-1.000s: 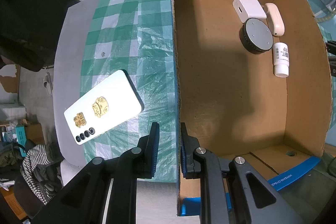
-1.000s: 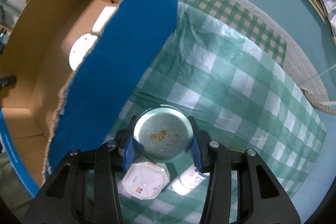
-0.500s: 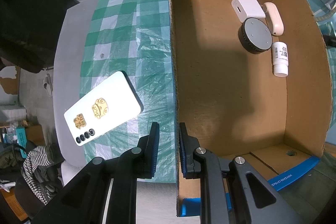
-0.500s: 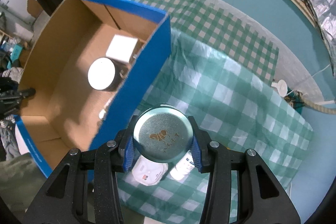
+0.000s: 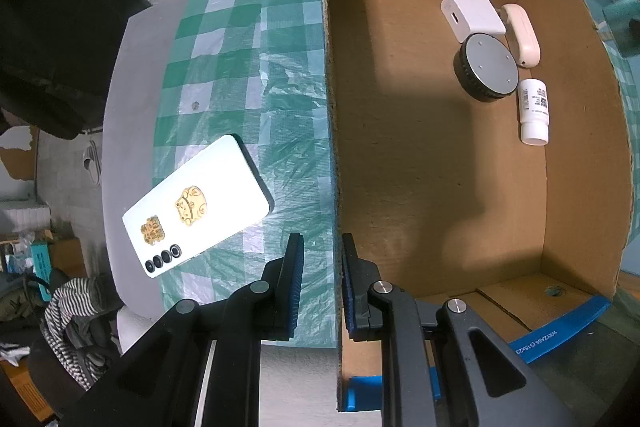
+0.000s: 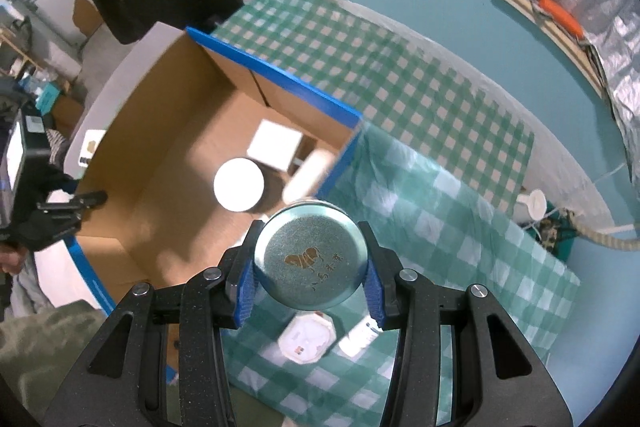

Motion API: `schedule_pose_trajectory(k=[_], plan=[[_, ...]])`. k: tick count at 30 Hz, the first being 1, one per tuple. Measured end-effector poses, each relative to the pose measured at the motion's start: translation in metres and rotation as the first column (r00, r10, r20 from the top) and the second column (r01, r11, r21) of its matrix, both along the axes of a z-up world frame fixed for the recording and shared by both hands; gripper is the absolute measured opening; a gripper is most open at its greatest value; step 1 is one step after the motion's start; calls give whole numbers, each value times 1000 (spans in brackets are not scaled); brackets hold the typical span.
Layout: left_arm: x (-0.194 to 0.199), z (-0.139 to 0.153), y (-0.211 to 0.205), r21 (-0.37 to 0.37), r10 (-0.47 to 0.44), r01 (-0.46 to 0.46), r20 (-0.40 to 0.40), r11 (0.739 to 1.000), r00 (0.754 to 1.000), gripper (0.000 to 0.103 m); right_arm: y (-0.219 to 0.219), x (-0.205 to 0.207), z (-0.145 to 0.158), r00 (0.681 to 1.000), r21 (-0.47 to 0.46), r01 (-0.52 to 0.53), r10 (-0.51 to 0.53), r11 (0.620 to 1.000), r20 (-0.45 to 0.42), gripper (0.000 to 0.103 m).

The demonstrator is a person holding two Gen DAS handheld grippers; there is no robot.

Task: Organize rigid objects
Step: 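Carry the teal tin into the box and release it beside the puck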

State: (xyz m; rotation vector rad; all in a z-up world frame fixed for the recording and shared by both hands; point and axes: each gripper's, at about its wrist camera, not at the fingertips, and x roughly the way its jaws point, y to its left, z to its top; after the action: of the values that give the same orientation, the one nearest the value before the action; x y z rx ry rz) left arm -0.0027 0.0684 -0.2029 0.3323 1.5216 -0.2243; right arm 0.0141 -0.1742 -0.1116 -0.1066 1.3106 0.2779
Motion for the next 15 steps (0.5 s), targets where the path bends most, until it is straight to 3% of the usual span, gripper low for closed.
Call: schedule_pose_trajectory(k=[8,15], plan=[[-1,1,-1,-1,-6,6,4,1000,1000,17,26,11,-3,998,-4,-59,59,998,4,44],[0,0,-1,3,-6,6,1,1000,1000,17,41,20,-23,996,-14,-84,84,996,-32,44]])
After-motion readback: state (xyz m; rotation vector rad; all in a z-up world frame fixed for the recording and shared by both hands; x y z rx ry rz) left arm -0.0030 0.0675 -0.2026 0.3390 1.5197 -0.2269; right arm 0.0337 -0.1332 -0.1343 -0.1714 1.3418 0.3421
